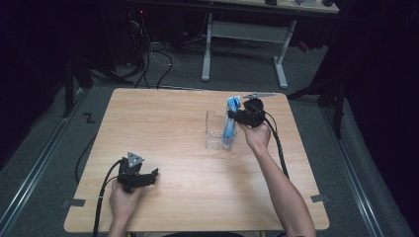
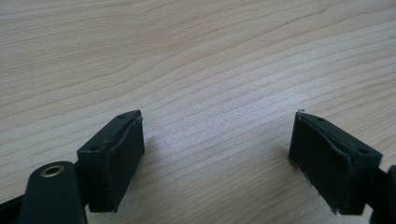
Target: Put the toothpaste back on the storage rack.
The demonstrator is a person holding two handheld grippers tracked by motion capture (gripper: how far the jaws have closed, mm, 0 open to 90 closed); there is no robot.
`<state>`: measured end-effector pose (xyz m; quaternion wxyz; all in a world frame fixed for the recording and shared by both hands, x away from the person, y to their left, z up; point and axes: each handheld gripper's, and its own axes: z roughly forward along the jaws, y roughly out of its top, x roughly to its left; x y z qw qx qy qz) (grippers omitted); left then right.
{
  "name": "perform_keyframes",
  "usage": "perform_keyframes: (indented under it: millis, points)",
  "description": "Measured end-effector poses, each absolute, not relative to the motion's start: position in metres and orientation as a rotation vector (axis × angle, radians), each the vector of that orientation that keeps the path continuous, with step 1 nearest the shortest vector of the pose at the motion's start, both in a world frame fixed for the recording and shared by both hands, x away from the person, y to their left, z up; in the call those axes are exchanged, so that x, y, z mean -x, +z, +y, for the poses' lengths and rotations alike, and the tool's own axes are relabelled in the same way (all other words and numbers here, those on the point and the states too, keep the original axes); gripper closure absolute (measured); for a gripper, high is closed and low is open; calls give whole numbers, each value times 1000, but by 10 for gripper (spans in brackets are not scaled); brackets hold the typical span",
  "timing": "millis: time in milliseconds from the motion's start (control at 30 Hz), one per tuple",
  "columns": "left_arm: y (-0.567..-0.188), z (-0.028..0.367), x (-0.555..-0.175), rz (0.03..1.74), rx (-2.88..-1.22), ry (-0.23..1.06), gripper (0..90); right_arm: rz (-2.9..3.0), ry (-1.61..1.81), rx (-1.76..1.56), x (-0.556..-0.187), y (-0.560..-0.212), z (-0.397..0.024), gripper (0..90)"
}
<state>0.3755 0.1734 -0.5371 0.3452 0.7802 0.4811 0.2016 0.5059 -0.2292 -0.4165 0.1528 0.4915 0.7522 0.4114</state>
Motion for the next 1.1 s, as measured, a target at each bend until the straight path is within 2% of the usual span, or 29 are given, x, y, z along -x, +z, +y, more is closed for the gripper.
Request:
perform_keyframes:
  millis: [700, 1100]
  points:
    - [-537, 173, -375, 1249, -2026, 523, 185, 2135, 1145, -1373, -497, -421, -234, 659]
    - [-537, 173, -375, 1249, -2026, 523, 185, 2122, 1140, -1411, -498, -424, -238, 496]
